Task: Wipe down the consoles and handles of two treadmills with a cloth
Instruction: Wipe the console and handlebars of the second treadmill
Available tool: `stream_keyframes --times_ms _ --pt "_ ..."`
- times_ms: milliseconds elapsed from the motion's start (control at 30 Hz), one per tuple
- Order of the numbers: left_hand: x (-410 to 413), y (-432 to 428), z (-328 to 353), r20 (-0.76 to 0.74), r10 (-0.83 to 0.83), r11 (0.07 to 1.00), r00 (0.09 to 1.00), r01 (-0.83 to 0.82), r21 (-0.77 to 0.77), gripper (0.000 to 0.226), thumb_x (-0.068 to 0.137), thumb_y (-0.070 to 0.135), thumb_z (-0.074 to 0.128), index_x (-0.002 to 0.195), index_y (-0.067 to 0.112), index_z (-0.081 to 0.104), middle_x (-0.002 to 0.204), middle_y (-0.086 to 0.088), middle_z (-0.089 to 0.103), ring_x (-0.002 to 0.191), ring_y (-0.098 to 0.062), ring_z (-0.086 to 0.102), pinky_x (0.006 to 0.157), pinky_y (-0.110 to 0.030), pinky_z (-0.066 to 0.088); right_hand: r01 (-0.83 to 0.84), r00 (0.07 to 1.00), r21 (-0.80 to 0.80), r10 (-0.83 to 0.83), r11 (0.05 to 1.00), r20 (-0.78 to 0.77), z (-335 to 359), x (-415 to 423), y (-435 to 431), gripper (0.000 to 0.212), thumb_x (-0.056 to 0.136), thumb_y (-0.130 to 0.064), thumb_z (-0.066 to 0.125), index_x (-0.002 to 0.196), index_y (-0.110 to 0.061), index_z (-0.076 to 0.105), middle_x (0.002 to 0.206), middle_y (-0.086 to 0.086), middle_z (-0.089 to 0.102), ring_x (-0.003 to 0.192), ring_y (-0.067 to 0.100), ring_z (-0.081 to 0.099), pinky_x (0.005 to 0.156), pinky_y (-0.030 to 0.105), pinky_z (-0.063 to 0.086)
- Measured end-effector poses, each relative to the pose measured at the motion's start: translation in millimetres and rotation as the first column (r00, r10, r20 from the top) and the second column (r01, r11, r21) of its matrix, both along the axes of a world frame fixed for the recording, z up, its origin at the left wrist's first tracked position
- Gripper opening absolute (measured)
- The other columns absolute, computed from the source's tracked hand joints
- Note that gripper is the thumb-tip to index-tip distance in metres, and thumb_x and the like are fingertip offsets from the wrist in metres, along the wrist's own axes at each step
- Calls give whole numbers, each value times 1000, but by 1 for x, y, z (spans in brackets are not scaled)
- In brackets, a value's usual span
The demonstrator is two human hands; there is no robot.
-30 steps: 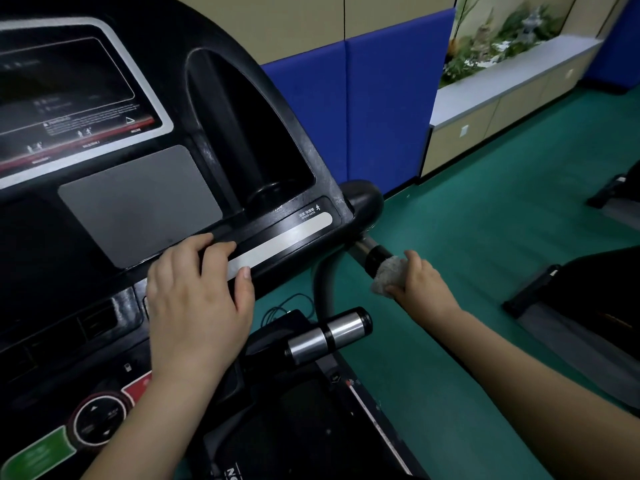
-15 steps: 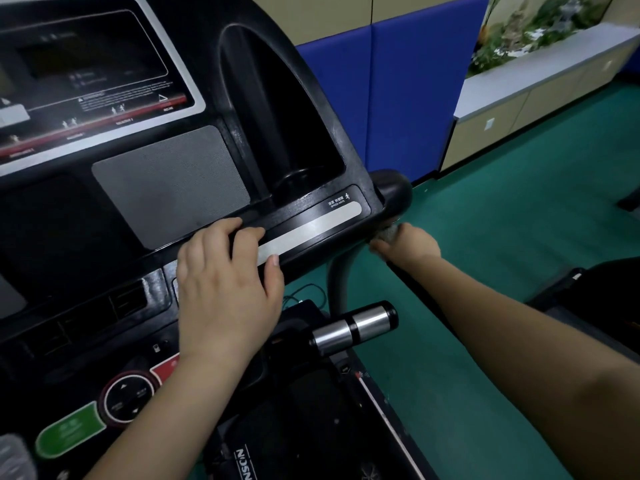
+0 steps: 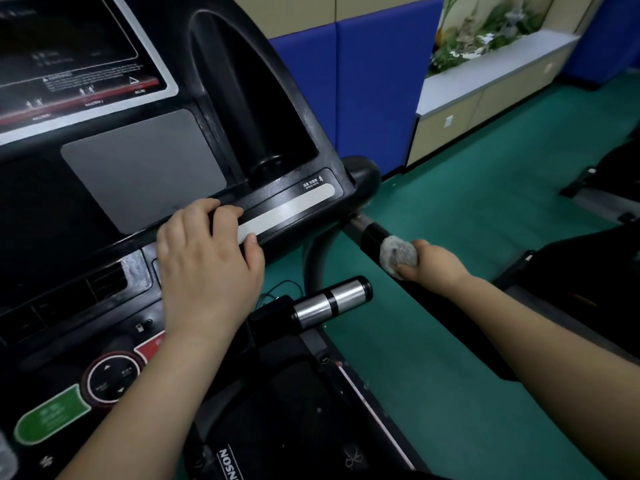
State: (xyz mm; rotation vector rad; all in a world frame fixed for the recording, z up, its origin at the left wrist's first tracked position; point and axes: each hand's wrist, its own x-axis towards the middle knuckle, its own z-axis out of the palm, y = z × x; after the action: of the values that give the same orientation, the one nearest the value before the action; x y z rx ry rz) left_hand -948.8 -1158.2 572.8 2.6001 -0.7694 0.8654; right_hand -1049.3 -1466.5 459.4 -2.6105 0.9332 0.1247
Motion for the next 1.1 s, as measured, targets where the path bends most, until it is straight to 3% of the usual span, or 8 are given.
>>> stream_keyframes --times_ms 300,433,600,700,767,967,1100 --pt "2 2 0 10 -45 999 999 44 13 33 82 21 53 112 10 55 116 -18 50 112 -40 44 101 -54 33 60 998 -169 -57 984 21 -4 -126 15 54 79 -44 68 120 -14 51 106 12 67 95 32 64 73 36 47" --pt "-20 -9 4 -62 -116 993 991 113 -47 27 78 18 54 104 10 59 119 -16 49 114 -38 41 105 -53 30 119 992 -163 -112 979 53 -7 -174 19 54 74 -42 73 117 -18 53 107 11 66 96 32 64 72 36 48" --pt "-66 -35 -31 -221 -304 938 927 332 100 32 80 25 63 110 12 60 113 -10 54 105 -34 47 88 -47 40 162 984 -159 -148 974 99 -14 -211 25 60 71 -37 77 122 -20 52 114 9 63 103 30 61 78 36 48" --pt "-76 -35 -59 -294 -260 922 920 327 206 42 82 30 63 118 10 56 110 -11 56 103 -33 50 89 -48 41 168 985 -161 -159 973 71 -14 -210 26 57 72 -36 77 119 -15 52 112 11 61 103 32 59 79 37 47" --pt "-77 -32 -69 -263 -249 917 932 315 246 44 84 28 63 122 9 54 106 -12 59 100 -33 52 89 -47 41 150 988 -194 -151 969 11 -12 -199 24 52 73 -38 75 111 -11 50 108 14 61 99 33 59 77 38 48" --pt "-80 -36 -76 -221 -220 943 950 265 202 40 85 22 61 122 9 56 106 -11 59 98 -32 52 91 -46 38 90 995 -216 -95 972 -12 -8 -138 24 36 83 -37 61 93 -8 42 102 17 59 91 35 58 65 33 34" --pt "-83 -42 -76 -236 -174 967 956 211 141 39 81 20 65 118 9 59 105 -10 60 97 -32 52 91 -45 35 68 998 -179 -68 982 5 -11 -95 20 35 85 -33 60 102 -6 47 104 16 59 92 34 57 66 31 36"
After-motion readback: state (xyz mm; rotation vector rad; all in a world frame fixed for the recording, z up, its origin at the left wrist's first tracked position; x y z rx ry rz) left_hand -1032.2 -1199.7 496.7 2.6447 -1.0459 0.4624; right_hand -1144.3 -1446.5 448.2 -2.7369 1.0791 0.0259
